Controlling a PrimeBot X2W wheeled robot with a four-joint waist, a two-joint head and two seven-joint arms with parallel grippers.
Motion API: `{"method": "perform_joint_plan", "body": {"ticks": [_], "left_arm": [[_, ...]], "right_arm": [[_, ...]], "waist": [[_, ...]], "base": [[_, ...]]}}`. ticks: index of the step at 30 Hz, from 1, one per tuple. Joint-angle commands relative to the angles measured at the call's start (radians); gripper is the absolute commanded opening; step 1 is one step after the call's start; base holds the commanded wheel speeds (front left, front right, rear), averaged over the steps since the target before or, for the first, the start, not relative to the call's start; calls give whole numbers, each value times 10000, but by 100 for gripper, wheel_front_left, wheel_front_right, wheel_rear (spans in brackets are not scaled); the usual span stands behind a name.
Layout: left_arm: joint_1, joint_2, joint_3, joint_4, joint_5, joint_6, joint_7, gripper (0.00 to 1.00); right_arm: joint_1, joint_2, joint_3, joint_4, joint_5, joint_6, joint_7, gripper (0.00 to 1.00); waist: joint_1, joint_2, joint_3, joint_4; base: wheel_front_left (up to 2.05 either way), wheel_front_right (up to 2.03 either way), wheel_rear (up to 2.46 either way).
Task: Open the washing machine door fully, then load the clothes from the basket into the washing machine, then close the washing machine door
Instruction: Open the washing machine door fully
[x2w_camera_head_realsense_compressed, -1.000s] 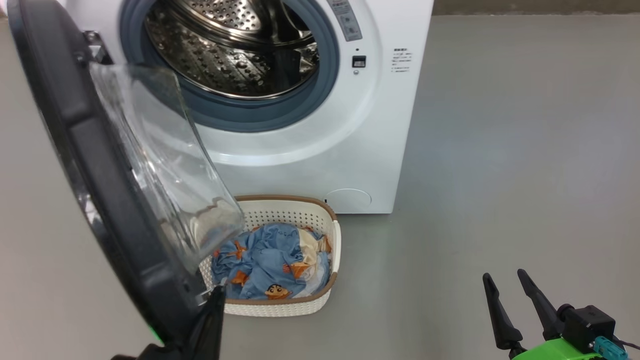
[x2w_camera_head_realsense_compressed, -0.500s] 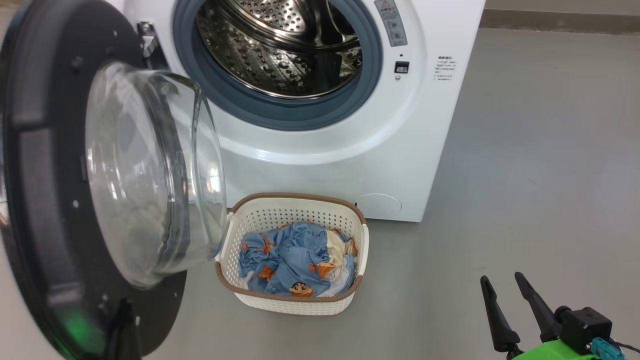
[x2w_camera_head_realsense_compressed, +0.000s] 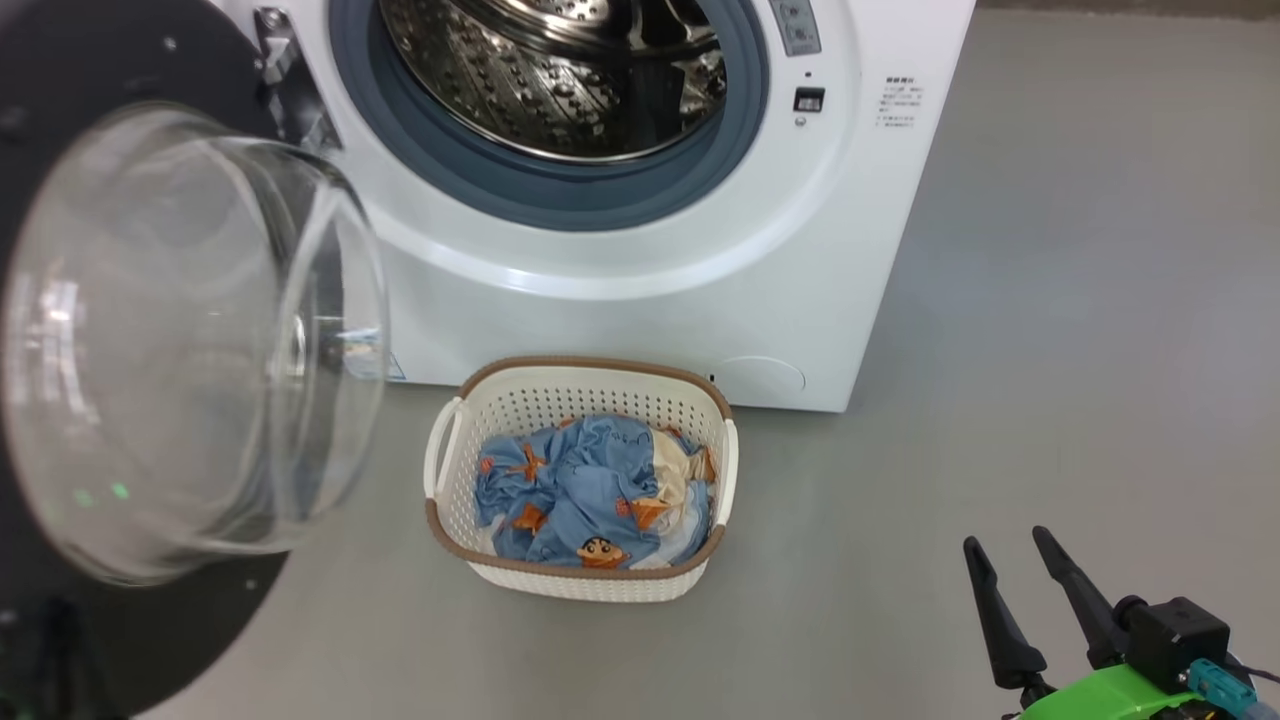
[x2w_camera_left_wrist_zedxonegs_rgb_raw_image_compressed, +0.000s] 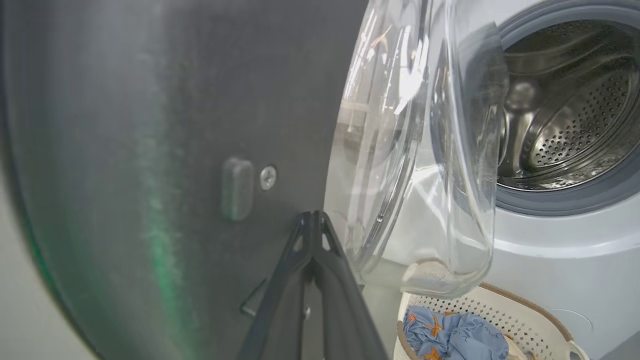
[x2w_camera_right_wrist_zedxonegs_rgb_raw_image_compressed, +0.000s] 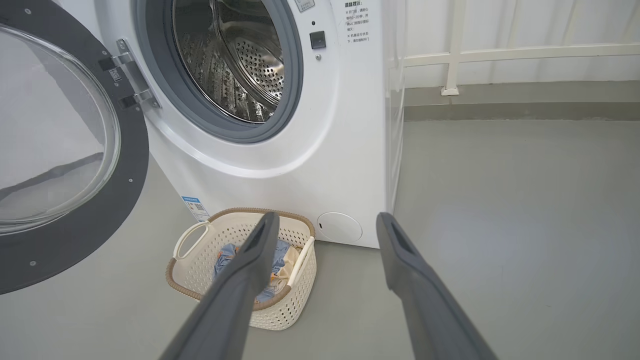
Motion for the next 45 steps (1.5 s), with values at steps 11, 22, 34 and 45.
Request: {"method": "perform_joint_plan", "body": {"ticks": [11,22,34,45], "left_arm": [[-1672,763,2245,675,-188,-30,-53,0],[-2785,1262,3381,1603,-14,-236,-53,0],[-3559,1721,4092,2516,596,-724,-53,0],[-2459,647,3798,839,1278,-1315,-53,0]], "right_arm": [[-556,-391,132,-378,116,16,-57,100],[-718,-491,144,-430,127,16,-37,100],[-826,-481,285,-344,210,16,4,100],[-698,-347,254,-189,283,16,-28,100]], "waist": [[0,-1,833,-242],[0,-1,1081,-219],[0,-1,1097,-234],[0,-1,648,-157]], "base": [[0,0,0],[0,0,0],[0,0,0],[0,0,0]]}}
